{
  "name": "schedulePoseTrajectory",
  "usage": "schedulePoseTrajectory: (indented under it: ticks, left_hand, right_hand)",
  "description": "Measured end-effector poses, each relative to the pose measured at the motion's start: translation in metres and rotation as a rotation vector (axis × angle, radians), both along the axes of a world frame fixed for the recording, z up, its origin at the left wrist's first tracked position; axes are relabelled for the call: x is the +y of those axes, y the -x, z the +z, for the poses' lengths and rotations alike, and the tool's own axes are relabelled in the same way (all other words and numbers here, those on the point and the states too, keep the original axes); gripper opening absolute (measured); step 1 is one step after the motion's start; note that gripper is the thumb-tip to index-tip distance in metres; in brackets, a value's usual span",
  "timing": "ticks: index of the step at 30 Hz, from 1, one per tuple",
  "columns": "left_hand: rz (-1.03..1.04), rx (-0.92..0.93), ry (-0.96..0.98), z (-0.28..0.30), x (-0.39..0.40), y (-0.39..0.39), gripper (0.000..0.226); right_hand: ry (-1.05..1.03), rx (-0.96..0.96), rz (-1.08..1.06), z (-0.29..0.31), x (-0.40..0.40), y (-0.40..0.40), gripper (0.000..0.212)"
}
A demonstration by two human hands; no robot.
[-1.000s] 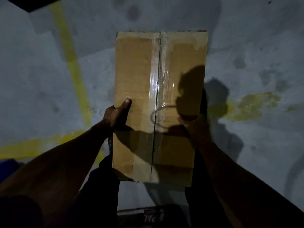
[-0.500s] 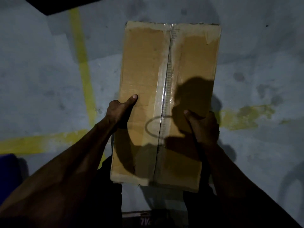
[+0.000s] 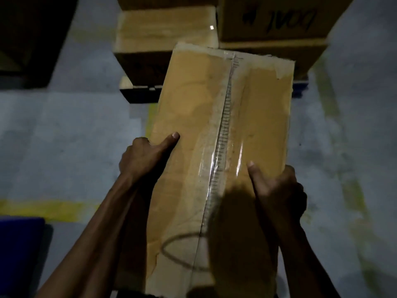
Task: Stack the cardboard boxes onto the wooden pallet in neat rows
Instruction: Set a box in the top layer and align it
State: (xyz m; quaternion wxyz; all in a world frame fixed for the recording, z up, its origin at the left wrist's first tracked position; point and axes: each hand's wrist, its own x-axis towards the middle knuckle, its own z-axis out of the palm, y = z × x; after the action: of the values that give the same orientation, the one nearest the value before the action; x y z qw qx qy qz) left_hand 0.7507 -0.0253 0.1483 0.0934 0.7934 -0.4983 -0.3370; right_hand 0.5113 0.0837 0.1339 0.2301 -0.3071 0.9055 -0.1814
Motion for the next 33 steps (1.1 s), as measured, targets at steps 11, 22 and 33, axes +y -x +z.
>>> schedulePoseTrajectory:
  ticks: [11, 22, 33]
  left_hand:
    - [0.107, -0.008, 0.234, 0.186, -0.031, -0.1, 0.095]
    - [0.123, 0.01, 0.296, 0.244, -0.129, -0.249, 0.098]
    - [0.181, 0.033, 0.278, 0.236, -0.274, -0.335, 0.104]
  right_hand:
    - [0.188, -0.016, 0.195, 0.189, -0.068, -0.08, 0.077]
    - [0.266, 0.048, 0.246, 0.236, -0.184, -0.228, 0.077]
    - [0.274, 0.015, 0.316, 0.234, -0.351, -0.313, 0.078]
